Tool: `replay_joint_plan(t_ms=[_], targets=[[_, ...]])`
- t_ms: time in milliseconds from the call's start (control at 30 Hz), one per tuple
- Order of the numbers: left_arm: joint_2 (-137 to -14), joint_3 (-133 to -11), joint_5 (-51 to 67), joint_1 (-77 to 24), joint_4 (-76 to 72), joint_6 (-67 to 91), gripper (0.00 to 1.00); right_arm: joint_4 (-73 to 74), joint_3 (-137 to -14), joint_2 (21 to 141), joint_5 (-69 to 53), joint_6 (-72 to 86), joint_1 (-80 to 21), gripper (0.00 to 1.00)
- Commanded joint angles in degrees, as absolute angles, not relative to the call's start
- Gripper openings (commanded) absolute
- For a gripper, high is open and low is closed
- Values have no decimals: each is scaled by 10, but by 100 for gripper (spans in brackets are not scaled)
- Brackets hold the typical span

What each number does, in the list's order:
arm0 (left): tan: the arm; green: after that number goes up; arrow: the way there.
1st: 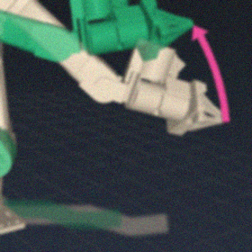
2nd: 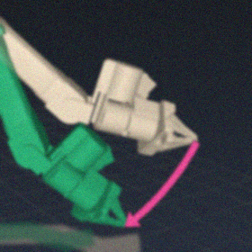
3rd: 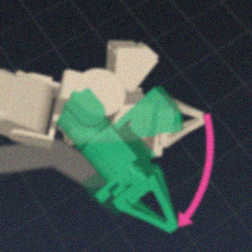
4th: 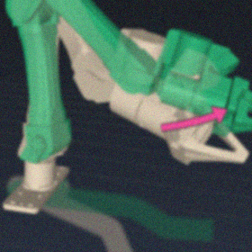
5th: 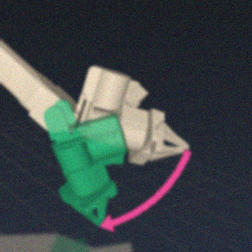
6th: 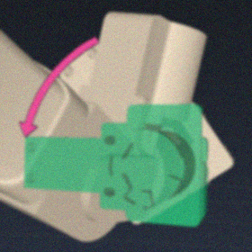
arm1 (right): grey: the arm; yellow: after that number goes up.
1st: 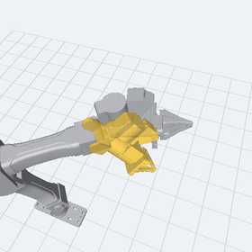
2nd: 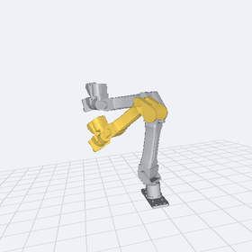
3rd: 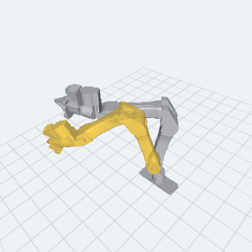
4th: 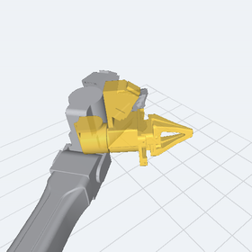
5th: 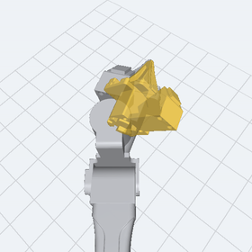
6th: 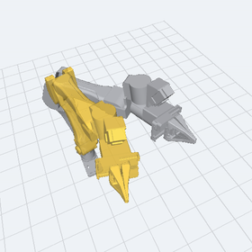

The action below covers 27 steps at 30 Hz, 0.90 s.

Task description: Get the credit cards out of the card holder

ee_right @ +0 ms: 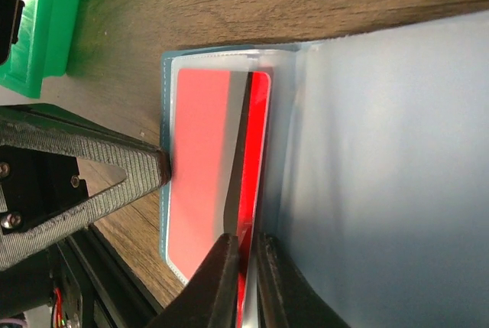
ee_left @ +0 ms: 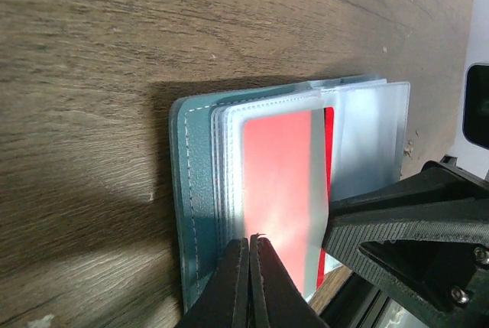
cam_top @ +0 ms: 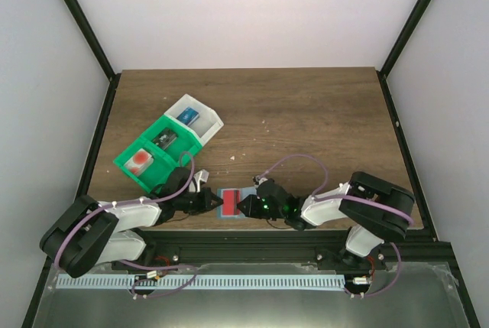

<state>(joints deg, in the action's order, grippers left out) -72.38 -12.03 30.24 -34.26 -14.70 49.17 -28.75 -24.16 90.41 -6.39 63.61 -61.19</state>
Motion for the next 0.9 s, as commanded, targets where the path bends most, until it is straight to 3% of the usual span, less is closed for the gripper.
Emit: replay_joint_plan(t_ms=[0, 100, 867], targets=[[-736, -109, 296, -342, -138, 484, 0, -315, -229, 911, -65, 648, -608, 7], [-737, -108, 289, -341, -138, 482, 0, -335, -218, 910, -68, 657, -608, 1], [-750, -130, 276, -342, -118, 470, 0, -348, -170, 854, -51, 670, -606, 1]])
